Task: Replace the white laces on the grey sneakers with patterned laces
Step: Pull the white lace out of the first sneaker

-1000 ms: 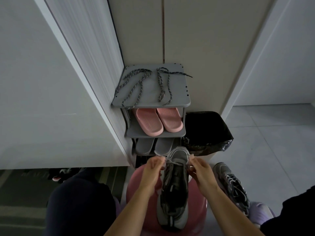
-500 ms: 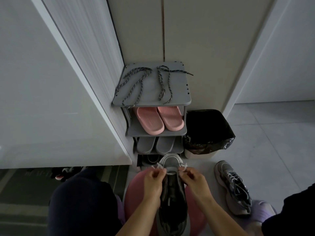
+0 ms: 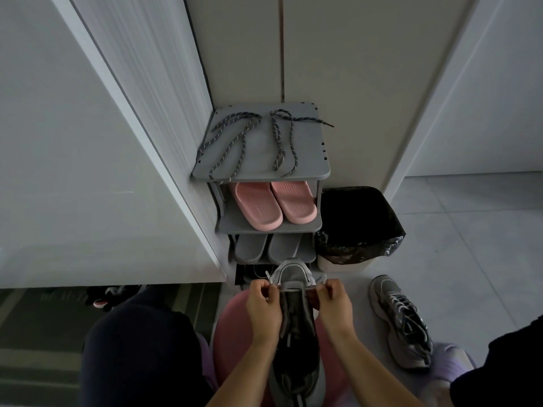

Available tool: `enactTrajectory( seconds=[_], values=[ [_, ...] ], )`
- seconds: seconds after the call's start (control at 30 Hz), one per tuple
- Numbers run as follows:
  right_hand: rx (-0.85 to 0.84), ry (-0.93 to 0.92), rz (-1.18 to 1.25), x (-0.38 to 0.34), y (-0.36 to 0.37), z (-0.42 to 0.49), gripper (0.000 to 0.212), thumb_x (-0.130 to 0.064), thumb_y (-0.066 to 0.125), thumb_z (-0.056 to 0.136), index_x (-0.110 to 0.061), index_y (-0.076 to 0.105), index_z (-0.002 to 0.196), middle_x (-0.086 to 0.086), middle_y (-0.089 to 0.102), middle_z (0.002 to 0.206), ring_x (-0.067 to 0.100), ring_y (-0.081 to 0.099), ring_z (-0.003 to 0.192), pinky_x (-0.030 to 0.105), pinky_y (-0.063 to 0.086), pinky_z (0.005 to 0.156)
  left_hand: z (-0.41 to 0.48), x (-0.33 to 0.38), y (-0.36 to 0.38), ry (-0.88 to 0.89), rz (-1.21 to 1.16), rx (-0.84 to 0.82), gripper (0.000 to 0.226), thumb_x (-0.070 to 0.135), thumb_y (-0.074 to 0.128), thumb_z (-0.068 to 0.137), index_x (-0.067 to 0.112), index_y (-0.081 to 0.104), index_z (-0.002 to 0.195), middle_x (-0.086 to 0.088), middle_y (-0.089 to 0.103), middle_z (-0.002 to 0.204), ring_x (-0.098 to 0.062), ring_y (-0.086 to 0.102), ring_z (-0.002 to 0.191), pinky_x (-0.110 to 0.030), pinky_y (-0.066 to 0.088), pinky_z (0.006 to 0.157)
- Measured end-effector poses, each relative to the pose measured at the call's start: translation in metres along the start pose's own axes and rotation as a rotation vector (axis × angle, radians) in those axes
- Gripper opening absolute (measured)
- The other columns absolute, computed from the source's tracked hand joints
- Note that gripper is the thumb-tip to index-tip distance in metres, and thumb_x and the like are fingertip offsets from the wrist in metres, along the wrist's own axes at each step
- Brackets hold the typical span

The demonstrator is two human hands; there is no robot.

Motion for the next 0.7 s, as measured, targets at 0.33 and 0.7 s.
enactTrajectory(
  seconds=[0.33,0.7],
  values=[
    [-0.08,0.011,0.231,-0.006,-0.001,-0.003,0.012,-0.009,0.052,0.092,-0.004,0.055,0.081,0.012,0.064,0.078,0.023,0.062,0.075,0.028,0.052,0.072,0.001,0.0,-0.001,0.019,-0.043,-0.083,0.007,0.003,0.057,0.088,0.008,0.053,0.085,0.003,0.055,0.075,-0.014,0.053,0.073,-0.004,0.04,0.061],
    [-0.013,-0.085,-0.031,-0.016,-0.009,-0.003,0.015,-0.015,0.041,0.097,-0.008,0.045,0.084,0.013,0.065,0.081,0.022,0.063,0.068,0.028,0.053,0.061,0.017,0.005,-0.003,0.045,0.21,-0.23,0.01,0.02,0.063,0.087,0.011,0.064,0.091,0.001,0.065,0.085,-0.021,0.063,0.09,-0.039,0.047,0.09]
  ],
)
Point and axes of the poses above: each hand's wrist, its own z-axis towards the middle knuckle, its own y-axis out of the palm, x = y × z, the point moved 5 cm from there along z, towards the middle knuckle
